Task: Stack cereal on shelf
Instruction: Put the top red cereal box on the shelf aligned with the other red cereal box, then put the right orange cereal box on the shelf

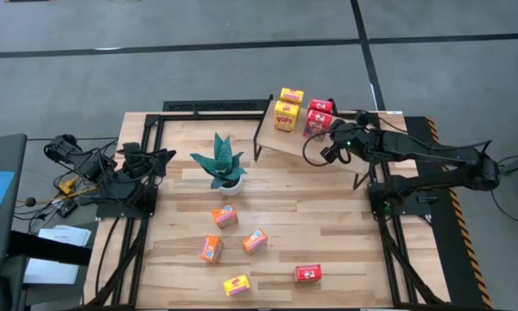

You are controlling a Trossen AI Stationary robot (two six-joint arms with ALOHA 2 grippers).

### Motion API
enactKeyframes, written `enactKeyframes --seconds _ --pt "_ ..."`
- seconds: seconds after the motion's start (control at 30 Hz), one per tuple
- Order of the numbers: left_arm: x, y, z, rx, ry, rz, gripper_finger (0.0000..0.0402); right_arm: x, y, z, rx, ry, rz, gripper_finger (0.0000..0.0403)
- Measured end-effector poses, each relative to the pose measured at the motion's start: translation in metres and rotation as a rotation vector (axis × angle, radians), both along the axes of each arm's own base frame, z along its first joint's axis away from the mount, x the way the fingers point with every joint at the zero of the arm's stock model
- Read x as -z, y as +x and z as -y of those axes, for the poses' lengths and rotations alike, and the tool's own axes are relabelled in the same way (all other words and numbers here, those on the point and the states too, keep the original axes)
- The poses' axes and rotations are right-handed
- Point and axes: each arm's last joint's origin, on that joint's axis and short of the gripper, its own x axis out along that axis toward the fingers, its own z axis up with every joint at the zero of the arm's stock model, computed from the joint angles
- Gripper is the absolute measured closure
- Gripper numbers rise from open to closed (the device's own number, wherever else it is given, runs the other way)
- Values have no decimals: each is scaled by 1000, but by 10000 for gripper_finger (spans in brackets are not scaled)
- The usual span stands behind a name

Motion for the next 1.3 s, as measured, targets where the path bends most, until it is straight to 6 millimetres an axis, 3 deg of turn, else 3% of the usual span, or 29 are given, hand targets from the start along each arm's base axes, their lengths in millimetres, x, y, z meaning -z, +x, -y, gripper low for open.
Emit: enactKeyframes --seconds 0.3,0.63,0.87,1.13,1.3 --pt "0 0 0 1 -4 3 109 -8 -11 -12 -41 12 41 391" --pt "0 -1 -1 -21 15 2 109 -7 -7 -4 -39 27 57 381" --pt "0 -1 -1 -21 15 2 109 -6 0 4 -60 6 43 397" --pt "0 -1 -1 -14 7 3 109 -3 -1 10 -34 11 19 372" --pt "0 -1 -1 -16 0 10 109 -7 -5 7 -44 3 39 390"
